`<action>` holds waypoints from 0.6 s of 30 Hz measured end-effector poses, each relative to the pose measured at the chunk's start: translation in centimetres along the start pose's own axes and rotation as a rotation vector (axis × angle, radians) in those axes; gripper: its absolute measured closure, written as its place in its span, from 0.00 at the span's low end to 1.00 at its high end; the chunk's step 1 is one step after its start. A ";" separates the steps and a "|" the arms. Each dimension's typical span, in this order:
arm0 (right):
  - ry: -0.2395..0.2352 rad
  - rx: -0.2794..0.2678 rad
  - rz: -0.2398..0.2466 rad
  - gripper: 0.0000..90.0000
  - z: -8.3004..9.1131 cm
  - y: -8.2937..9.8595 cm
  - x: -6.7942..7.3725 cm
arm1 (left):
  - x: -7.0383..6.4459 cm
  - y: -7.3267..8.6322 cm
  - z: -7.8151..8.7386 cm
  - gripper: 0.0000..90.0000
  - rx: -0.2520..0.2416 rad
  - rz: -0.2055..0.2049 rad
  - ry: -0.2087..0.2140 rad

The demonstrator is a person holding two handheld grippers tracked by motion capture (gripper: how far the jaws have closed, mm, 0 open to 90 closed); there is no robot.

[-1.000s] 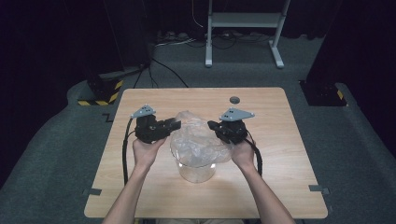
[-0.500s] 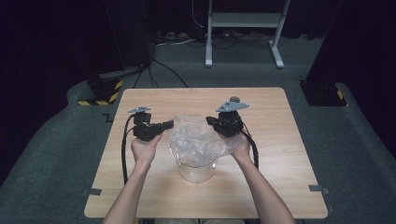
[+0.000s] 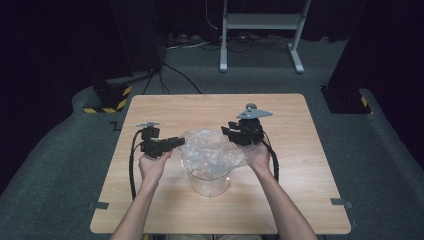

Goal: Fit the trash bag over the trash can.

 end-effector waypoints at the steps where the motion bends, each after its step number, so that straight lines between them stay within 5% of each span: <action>1: 0.002 -0.005 -0.002 0.65 0.4 0.0 0.0 | -0.1 -0.2 0.5 0.60 -0.021 -0.017 -0.016; 5: -0.005 -0.021 0.007 0.62 1.9 0.4 0.0 | -1.1 -0.3 1.8 0.58 -0.056 -0.073 -0.032; 10: -0.032 -0.037 -0.009 0.61 3.8 1.3 -0.1 | -1.7 0.2 2.4 0.60 -0.033 -0.094 -0.016; 18: -0.073 -0.035 -0.018 0.71 5.4 3.2 -0.3 | -2.1 1.6 1.5 0.91 0.048 -0.116 0.061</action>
Point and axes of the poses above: each handheld gripper's, and its own axes: z roughly backward along the jaws, y roughly out of its underside, x roughly to its left, the point moved 8 cm from there along -z, roughly forward along the jaws, and after that the axes turned 14 degrees about y, right-handed, at the moved point
